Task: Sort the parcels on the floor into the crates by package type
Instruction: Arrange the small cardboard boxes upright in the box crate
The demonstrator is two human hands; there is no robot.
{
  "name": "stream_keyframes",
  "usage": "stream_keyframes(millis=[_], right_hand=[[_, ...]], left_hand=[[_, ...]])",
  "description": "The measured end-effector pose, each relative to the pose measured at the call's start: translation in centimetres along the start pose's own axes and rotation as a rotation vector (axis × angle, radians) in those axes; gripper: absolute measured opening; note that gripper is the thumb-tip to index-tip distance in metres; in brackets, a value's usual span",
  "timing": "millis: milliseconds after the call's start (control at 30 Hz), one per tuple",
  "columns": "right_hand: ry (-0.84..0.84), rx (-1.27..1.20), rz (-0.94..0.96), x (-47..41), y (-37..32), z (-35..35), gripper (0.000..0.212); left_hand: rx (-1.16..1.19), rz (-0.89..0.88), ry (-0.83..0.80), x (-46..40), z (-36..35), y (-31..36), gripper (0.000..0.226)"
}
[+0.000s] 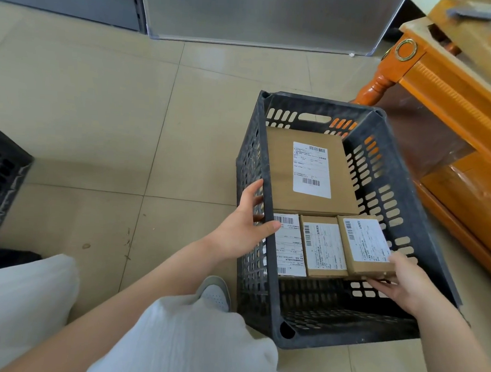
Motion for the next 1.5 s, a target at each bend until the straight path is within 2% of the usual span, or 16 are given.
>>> stream_keyframes(millis=[233,467,567,633,833,1167,1233,1400,1500], right_hand=[[-0.067,0.019,-0.01,-1.8,1.1,-1.6,0.035],[-0.094,0.04,-0.026,-3.1,1.7,-1.9,0.021],[-0.085,0.071,-0.001,-3.5,2.1,-1.9,0.042],[-0.089,0.079,0.002,-3.5,2.2,-2.0,0.047],[-0.057,0.058,-0.004,-3.9,2.5,-1.8,0.052],[-0.123,0.216,0.049,-2.9,2.8,-2.6,0.055],[-0.113,0.208,0.04,-3.0,2.7,-2.5,0.057],[-0.008,0.115,0.028,-2.5,2.0,-1.9,0.08],[0.019,0.109,0.04,-2.0,1.8,-1.5,0.087]], left_hand=[[0.016,-0.002,-0.008,-0.2,0.0,-0.3,0.085],[0.026,-0.01,-0.014,-0.1,-0.2,-0.3,0.084],[0.014,-0.015,-0.014,-0.2,-0.2,-0.3,0.084],[0.012,-0.014,-0.012,-0.2,-0.1,-0.3,0.084],[0.026,-0.008,-0.001,0.1,0.0,-0.3,0.085],[0.029,0.003,0.029,-0.1,0.1,-0.7,0.085],[0.027,0.008,0.028,-0.1,0.1,-0.8,0.085],[0.024,-0.003,0.04,-0.2,0.1,-0.7,0.082],[0.011,0.001,0.048,-0.1,0.1,-0.7,0.081]])
Point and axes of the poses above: each hand's wrist, its own x-axis away from the middle knuckle, its own z-axis out of the back of the hand, y = z × x, the point moved 8 cm from there along -x, towards the middle knuckle, and after that the axes turned 10 degrees about y, right-handed, at the moved point
